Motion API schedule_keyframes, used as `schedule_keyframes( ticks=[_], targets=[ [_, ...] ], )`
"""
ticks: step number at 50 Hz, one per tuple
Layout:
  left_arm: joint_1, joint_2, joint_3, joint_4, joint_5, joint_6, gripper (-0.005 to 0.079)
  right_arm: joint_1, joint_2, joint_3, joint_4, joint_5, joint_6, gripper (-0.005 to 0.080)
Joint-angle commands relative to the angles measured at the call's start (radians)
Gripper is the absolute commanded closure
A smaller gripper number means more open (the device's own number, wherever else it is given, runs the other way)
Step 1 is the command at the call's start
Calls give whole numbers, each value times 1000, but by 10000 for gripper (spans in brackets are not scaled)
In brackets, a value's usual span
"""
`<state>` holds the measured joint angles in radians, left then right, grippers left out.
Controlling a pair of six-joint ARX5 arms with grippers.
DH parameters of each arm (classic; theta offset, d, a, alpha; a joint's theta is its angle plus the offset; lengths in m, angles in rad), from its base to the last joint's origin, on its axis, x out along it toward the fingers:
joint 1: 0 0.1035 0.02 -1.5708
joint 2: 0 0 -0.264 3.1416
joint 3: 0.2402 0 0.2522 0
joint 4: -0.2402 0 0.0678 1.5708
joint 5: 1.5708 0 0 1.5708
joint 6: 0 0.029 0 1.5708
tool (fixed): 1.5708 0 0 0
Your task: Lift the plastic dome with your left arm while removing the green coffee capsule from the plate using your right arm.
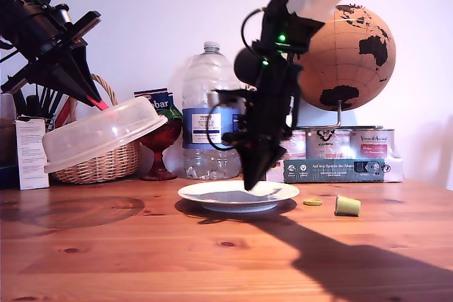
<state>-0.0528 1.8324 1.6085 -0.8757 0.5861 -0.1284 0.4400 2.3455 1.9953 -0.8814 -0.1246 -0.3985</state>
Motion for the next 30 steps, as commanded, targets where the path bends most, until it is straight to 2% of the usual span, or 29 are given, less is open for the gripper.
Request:
schedule_keyframes(
  ticks=[1,14,30],
  targets=[
    [-6,-21,17,5,8,5,764,-32,44,13,-14,-8,29,765],
    [-6,-21,17,9,8,5,764,-69,73,13,-76,-7,28,765],
    [-6,-21,17,12,4,6,764,-39,84,13,-106,-8,24,765]
  ],
)
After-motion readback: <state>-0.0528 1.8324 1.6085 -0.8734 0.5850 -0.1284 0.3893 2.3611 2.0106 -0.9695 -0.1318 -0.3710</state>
